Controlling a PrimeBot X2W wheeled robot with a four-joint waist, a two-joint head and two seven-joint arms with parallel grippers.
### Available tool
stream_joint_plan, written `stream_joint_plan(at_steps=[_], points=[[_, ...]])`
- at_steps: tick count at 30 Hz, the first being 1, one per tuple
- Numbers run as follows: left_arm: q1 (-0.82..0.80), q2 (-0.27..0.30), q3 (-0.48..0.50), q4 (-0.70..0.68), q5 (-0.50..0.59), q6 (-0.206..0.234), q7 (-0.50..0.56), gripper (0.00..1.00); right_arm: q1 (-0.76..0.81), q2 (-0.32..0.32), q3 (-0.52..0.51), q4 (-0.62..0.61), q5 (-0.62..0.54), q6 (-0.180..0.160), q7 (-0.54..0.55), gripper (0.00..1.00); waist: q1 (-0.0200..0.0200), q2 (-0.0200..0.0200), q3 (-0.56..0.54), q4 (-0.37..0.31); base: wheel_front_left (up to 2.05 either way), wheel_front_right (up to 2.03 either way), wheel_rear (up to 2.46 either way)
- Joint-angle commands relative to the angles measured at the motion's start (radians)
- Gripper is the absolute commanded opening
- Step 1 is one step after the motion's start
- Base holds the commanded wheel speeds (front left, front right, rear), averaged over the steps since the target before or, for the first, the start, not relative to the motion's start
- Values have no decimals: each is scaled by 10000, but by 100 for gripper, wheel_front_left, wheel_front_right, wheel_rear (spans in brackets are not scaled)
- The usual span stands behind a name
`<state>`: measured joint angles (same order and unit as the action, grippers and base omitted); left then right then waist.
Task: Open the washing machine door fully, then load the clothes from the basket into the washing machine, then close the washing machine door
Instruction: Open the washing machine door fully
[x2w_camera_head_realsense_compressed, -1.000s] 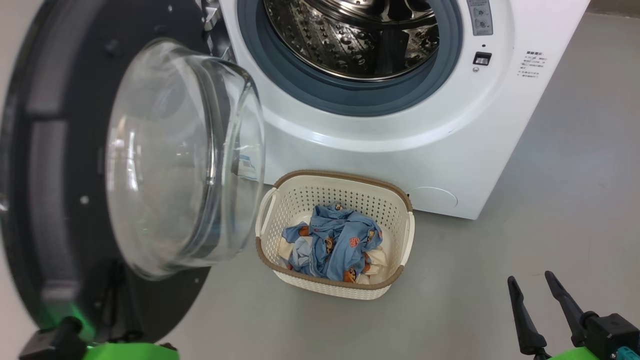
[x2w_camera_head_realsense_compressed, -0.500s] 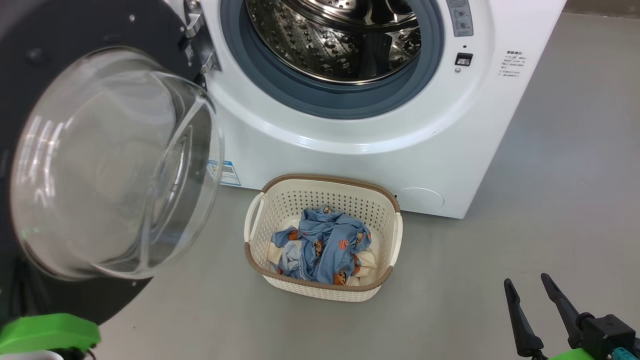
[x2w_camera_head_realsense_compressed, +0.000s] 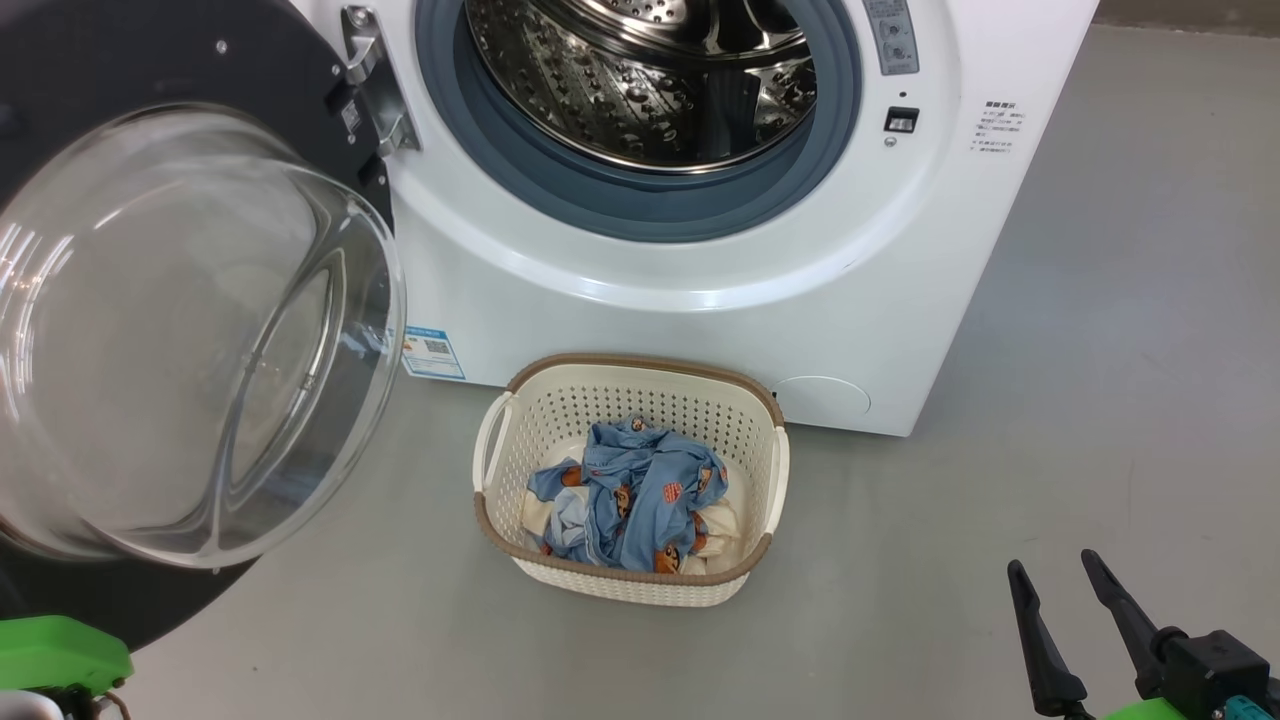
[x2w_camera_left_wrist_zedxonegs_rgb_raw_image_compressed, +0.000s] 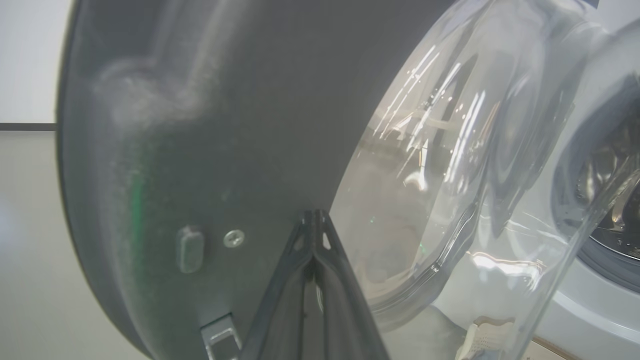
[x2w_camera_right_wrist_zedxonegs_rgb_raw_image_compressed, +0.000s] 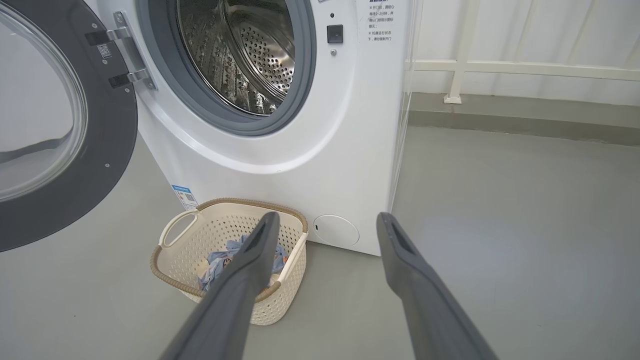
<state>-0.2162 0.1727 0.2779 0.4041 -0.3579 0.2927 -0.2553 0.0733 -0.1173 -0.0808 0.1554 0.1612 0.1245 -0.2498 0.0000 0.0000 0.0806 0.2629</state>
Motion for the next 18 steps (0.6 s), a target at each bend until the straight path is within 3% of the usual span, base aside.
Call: stream_joint_plan(at_steps=[1, 8, 17, 18], points=[[-450, 447, 517, -179, 174, -21, -63, 0, -167, -135, 208, -202, 29, 62, -120, 100, 0, 0, -15, -1, 0, 0, 0], [-301, -1, 965, -636, 434, -426, -64, 0, -153, -58, 244, -164, 29, 62, -120, 100, 0, 0, -130, -23, 0, 0, 0], [354, -668, 1232, -2448, 508, -1041, -64, 0, -166, 45, 360, -125, 54, 62, -120, 100, 0, 0, -330, -143, 0, 0, 0], [451, -733, 1193, -2723, 547, -1083, -64, 9, -183, 54, 390, -121, 59, 62, -120, 100, 0, 0, -345, -177, 0, 0, 0]])
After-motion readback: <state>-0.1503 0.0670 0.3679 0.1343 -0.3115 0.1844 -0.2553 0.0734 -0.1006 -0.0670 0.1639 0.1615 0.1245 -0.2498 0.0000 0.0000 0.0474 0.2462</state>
